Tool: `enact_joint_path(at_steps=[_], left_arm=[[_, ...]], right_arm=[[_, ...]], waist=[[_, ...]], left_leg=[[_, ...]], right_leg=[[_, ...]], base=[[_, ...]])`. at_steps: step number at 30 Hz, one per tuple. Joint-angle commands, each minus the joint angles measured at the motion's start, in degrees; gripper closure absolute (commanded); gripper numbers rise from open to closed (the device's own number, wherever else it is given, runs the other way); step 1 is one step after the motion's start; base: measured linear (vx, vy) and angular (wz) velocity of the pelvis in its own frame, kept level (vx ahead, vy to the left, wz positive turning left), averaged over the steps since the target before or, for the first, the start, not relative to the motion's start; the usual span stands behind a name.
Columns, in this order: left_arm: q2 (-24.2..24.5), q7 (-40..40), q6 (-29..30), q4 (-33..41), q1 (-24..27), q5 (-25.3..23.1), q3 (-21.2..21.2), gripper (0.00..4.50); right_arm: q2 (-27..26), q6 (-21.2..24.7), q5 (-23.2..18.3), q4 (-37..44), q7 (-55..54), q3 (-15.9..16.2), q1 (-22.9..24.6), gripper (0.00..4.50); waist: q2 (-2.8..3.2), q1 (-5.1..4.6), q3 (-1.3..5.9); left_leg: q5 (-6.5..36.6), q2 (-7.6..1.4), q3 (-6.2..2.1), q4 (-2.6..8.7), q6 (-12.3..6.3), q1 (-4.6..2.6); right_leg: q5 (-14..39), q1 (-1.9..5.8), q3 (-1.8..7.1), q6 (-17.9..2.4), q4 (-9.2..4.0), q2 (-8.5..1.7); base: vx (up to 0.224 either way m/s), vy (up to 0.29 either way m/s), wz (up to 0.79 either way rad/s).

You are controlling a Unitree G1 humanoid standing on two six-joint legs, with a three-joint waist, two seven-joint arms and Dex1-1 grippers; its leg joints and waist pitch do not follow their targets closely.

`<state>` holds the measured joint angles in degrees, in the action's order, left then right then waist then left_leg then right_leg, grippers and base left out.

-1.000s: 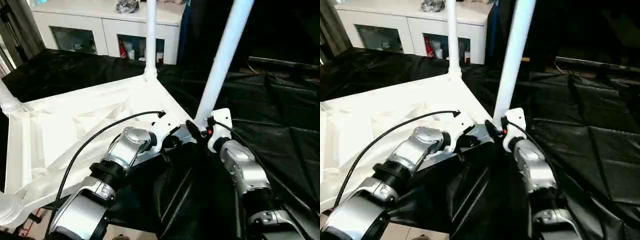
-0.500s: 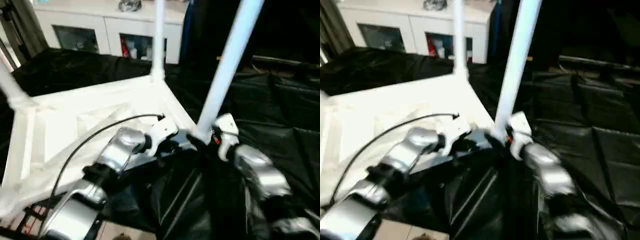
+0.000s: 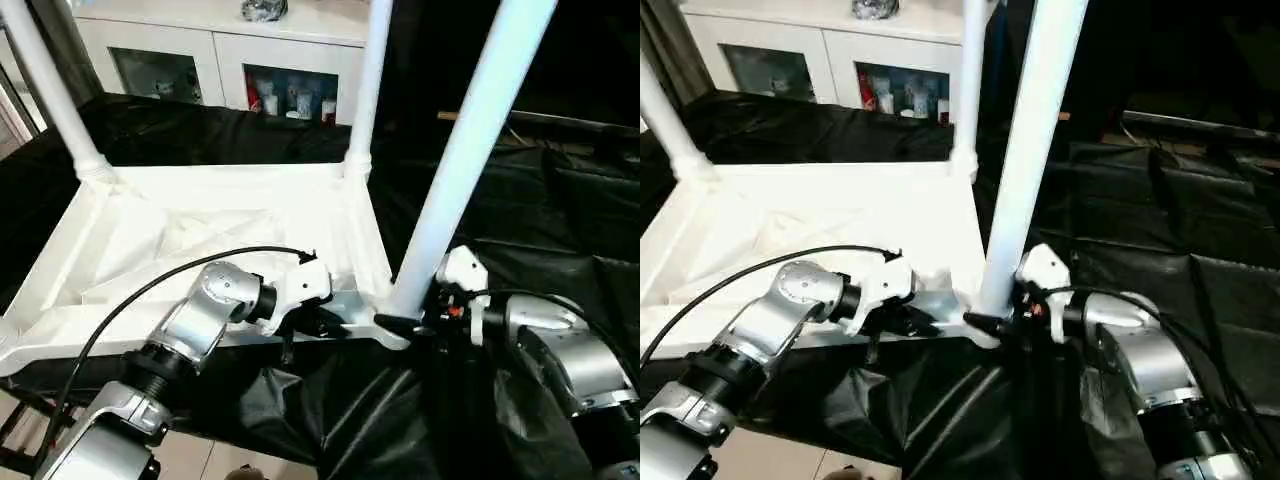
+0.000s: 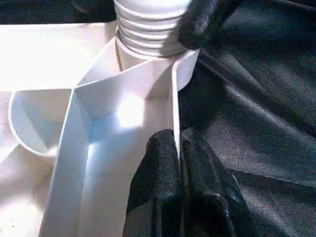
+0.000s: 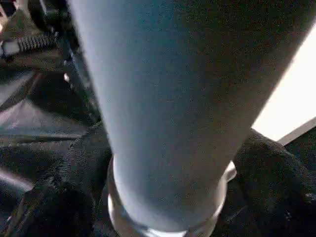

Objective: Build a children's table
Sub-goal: Rotate leg to tighten

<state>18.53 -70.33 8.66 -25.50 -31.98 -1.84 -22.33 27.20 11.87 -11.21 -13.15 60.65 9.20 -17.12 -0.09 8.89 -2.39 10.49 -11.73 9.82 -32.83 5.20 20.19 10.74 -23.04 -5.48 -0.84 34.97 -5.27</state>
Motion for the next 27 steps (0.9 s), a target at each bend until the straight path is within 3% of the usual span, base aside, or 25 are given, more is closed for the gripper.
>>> enact_joint_path(at_steps=[1, 8, 15, 19, 22, 23, 24, 26, 27], left_arm=[[-0.26, -1.63, -0.62, 2.86, -0.16, 0.97, -1.13, 4.50], [0.10, -1.34, -0.43, 3.12, 0.04, 0.77, -0.93, 4.50], [-0.06, -0.19, 0.28, 2.44, -0.11, 0.31, -0.96, 4.50], [-4.94, 10.63, 3.45, -3.56, -3.66, -0.72, 2.48, 4.50], [-9.22, 20.73, 5.46, -9.30, -7.93, -1.64, 5.26, 4.50], [-10.72, 23.64, 6.40, -10.95, -9.31, -1.50, 6.18, 4.50], [-11.66, 25.41, 6.97, -11.94, -10.15, -1.39, 6.75, 4.50], [-14.72, 30.19, 8.26, -14.65, -12.56, -1.21, 7.79, 4.50], [-14.72, 30.19, 8.26, -14.65, -12.56, -1.21, 7.79, 4.50]], right_arm=[[-0.40, -0.57, 1.25, -0.12, -0.84, 0.56, -0.38, 0.76], [-0.32, -0.29, 0.78, 0.16, -0.32, 1.15, 0.10, 1.31], [-1.45, 0.91, -1.06, 0.43, -0.37, 0.38, 0.88, 1.69], [-7.33, 0.46, 0.30, -3.03, -11.38, -2.11, 1.26, 1.75], [-13.38, 0.91, 2.84, -7.17, -23.36, -3.47, -0.30, 1.76], [-15.76, 1.48, 3.61, -9.01, -28.19, -4.12, -1.28, 1.76], [-17.26, 2.03, 4.03, -10.16, -31.30, -4.58, -1.93, 1.76], [-22.55, 3.85, 4.17, -14.10, -39.91, -6.47, -4.82, 1.76], [-22.55, 3.85, 4.17, -14.10, -39.91, -6.47, -4.82, 1.76]], waist=[[-0.55, -0.19, 3.22], [-0.55, -0.31, 3.27], [-0.60, -0.46, 3.27], [-0.99, -0.60, 3.08], [-0.85, -0.89, 3.03], [-0.94, -0.90, 3.09], [-0.78, -0.91, 3.11], [-0.67, -0.97, 3.31], [-0.62, -1.07, 3.31]], left_leg=[[10.97, -1.52, -0.19, 3.59, -2.79, 0.11], [9.83, -1.47, -0.17, 3.44, -3.16, 0.20], [10.04, -1.46, -0.14, 3.43, -3.10, 0.21], [10.98, -1.28, -0.15, 3.60, -2.13, 0.16], [11.38, -1.04, -0.16, 3.67, -0.43, -0.06], [11.56, -0.99, -0.25, 3.72, -0.24, 0.01], [11.53, -1.02, -0.22, 3.70, -0.13, -0.12], [10.91, -1.05, -0.33, 3.71, -0.05, -0.02], [10.58, -1.09, -0.31, 3.71, -0.04, -0.01]], right_leg=[[13.20, 3.31, 2.99, -9.49, -4.54, -3.42], [10.63, 3.39, 2.99, -10.15, -4.24, -3.32], [11.38, 3.40, 3.02, -9.95, -4.34, -3.34], [15.66, 3.31, 2.87, -8.89, -4.84, -3.46], [18.85, 2.89, 2.85, -7.56, -5.16, -3.38], [19.73, 3.16, 2.83, -7.03, -5.26, -3.53], [19.53, 2.90, 2.90, -7.10, -5.26, -3.50], [16.59, 3.11, 2.96, -7.50, -4.97, -3.44], [15.30, 3.02, 3.03, -7.88, -4.81, -3.42]], base=[[0.000, 0.000, 0.00], [0.000, 0.000, 0.00], [0.000, 0.000, 0.00], [0.000, 0.000, 0.00], [0.000, 0.000, 0.00], [0.000, 0.000, 0.00], [0.000, 0.000, 0.00], [0.000, 0.000, 0.00], [0.000, 0.000, 0.00]])
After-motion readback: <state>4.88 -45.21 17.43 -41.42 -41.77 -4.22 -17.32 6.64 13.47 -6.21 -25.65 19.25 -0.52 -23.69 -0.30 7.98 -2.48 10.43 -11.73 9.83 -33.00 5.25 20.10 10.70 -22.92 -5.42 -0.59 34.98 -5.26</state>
